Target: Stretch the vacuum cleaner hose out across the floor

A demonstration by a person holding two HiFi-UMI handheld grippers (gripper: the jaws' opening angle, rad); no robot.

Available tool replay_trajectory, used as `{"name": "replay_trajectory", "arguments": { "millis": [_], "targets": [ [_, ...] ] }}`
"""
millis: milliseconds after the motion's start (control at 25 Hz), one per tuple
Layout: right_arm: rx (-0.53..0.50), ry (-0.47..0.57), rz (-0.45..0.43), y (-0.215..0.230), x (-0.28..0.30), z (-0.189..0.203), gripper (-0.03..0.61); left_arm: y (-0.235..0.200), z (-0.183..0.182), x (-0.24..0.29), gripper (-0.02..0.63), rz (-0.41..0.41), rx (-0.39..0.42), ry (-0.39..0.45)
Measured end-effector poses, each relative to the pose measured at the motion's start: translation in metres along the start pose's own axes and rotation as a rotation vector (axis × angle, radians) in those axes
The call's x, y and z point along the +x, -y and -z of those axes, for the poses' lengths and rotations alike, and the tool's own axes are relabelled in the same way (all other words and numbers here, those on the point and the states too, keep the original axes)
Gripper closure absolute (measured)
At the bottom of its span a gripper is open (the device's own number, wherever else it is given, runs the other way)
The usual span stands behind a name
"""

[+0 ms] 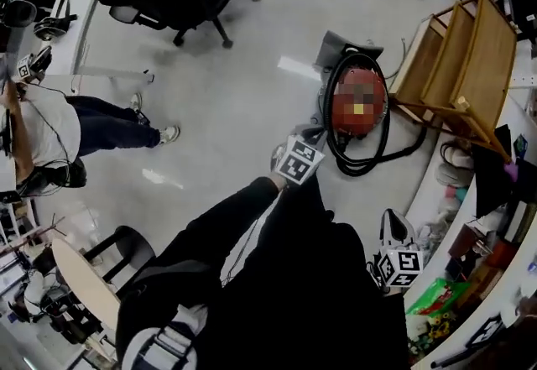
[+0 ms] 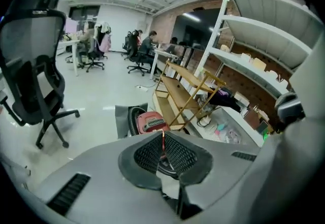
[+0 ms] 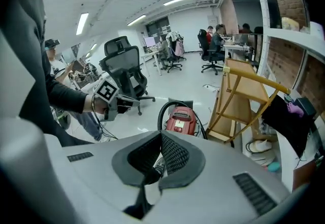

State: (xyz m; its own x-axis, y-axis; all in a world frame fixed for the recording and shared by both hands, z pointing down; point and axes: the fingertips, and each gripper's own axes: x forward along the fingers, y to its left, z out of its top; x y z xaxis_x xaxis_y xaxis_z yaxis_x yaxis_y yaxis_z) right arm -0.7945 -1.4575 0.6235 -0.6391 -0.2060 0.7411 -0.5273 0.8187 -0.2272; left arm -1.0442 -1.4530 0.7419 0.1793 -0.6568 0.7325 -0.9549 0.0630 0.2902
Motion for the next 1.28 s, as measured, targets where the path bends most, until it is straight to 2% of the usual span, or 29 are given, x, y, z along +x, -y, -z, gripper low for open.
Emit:
{"name": "replay_trajectory", "arguments": {
  "millis": [120, 240, 280, 360, 440, 600, 680, 760, 880, 960, 1040, 1120, 1160, 1280],
  "targets": [
    [0.075, -0.028, 0.025, 0.003, 0.027, -0.019, 0.565, -0.038, -0.003, 0.052, 0.590, 0.023, 0.035, -0.086],
    [0.071, -0.061, 0.016, 0.006, 0.048, -0.029, 0.565, -0.074, -0.010, 0.099, 0.581, 0.017, 0.006, -0.123],
    [0.064, -0.072, 0.018, 0.008, 0.052, -0.030, 0.565, -0.083, -0.011, 0.115, 0.530, 0.022, -0.019, -0.138],
    [0.077, -0.089, 0.039, 0.018, 0.056, -0.029, 0.565, -0.097, -0.008, 0.147, 0.366, 0.034, -0.079, -0.178],
    [0.118, -0.105, 0.078, 0.031, 0.056, -0.022, 0.565, -0.109, 0.004, 0.177, 0.336, 0.035, -0.134, -0.230],
    [0.219, -0.156, 0.154, 0.035, 0.056, -0.003, 0.565, -0.125, 0.034, 0.226, 0.331, 0.052, -0.278, -0.312],
    [0.237, -0.180, 0.166, 0.029, 0.060, 0.000, 0.565, -0.130, 0.043, 0.242, 0.331, 0.059, -0.341, -0.340],
    [0.211, -0.200, 0.151, 0.020, 0.063, 0.001, 0.565, -0.130, 0.052, 0.253, 0.331, 0.080, -0.329, -0.386],
    [0.115, -0.236, 0.110, 0.009, 0.065, 0.000, 0.565, -0.120, 0.063, 0.265, 0.333, 0.136, -0.252, -0.469],
    [0.086, -0.251, 0.109, 0.008, 0.066, -0.001, 0.565, -0.110, 0.059, 0.268, 0.344, 0.172, -0.282, -0.459],
    [0.086, -0.251, 0.119, 0.011, 0.068, -0.005, 0.565, -0.100, 0.048, 0.265, 0.400, 0.200, -0.363, -0.406],
    [0.076, -0.247, 0.124, 0.012, 0.072, -0.013, 0.565, -0.093, 0.037, 0.259, 0.411, 0.217, -0.404, -0.359],
    [0.063, -0.246, 0.118, 0.011, 0.074, -0.016, 0.565, -0.088, 0.033, 0.255, 0.417, 0.228, -0.390, -0.348],
    [0.023, -0.241, 0.100, 0.005, 0.074, -0.023, 0.565, -0.060, 0.020, 0.242, 0.419, 0.279, -0.265, -0.326]
  ]
}}
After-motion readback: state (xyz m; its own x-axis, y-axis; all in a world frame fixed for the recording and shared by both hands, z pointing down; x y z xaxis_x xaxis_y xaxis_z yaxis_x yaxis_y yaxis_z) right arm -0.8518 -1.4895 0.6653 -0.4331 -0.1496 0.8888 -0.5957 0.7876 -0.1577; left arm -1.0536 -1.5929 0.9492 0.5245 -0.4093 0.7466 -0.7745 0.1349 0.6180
